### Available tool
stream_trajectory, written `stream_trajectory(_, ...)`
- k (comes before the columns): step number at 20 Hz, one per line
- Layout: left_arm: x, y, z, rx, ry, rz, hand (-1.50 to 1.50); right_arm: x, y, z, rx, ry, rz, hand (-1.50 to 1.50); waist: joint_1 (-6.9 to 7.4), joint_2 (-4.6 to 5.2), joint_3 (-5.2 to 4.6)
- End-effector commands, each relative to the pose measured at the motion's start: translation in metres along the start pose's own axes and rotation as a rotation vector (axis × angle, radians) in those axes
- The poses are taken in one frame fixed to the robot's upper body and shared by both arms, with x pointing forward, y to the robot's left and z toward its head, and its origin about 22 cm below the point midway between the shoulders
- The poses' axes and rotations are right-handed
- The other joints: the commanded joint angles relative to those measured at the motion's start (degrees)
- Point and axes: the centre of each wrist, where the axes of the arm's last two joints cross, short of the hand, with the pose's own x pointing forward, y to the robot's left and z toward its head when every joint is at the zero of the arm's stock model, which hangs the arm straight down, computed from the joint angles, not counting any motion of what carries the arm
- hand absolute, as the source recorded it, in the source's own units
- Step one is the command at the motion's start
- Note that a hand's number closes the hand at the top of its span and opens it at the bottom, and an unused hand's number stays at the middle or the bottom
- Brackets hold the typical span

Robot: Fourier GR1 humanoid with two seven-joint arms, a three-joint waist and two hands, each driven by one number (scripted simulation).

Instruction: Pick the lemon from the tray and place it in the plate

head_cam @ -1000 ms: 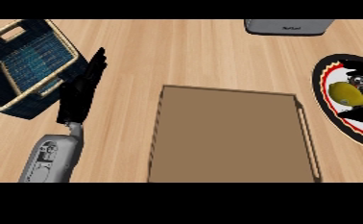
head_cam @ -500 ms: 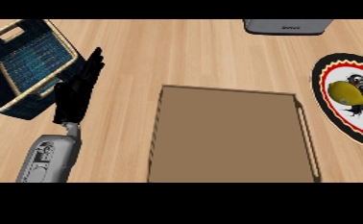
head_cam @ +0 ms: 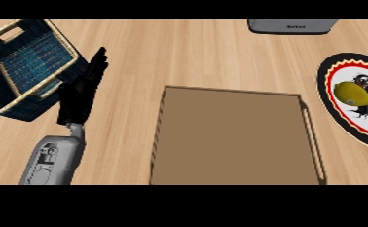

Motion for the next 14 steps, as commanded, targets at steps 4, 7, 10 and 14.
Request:
stream_trajectory(4,0.006,-0.002,0.000,0.001,-0.012,0.005,0.00,-0.001,-0.035,0.031,0.058,-0.014,-0.039,-1.50,-0.16,0.00,0.30)
stream_trajectory(7,-0.001,0.004,0.002,-0.013,-0.001,-0.006,0.00,0.007,-0.044,0.032,0.033,-0.022,0.002,-1.50,0.11,0.14,0.30)
stream_trajectory(10,-0.003,0.006,0.003,-0.007,-0.004,0.006,0.00,-0.004,-0.037,0.035,0.035,-0.003,-0.046,-1.50,0.46,0.14,0.36)
stream_trajectory(14,-0.002,0.016,0.006,0.000,-0.006,-0.001,0.00,-0.008,-0.045,0.049,0.031,0.007,-0.027,-1.50,0.17,-0.09,0.51)
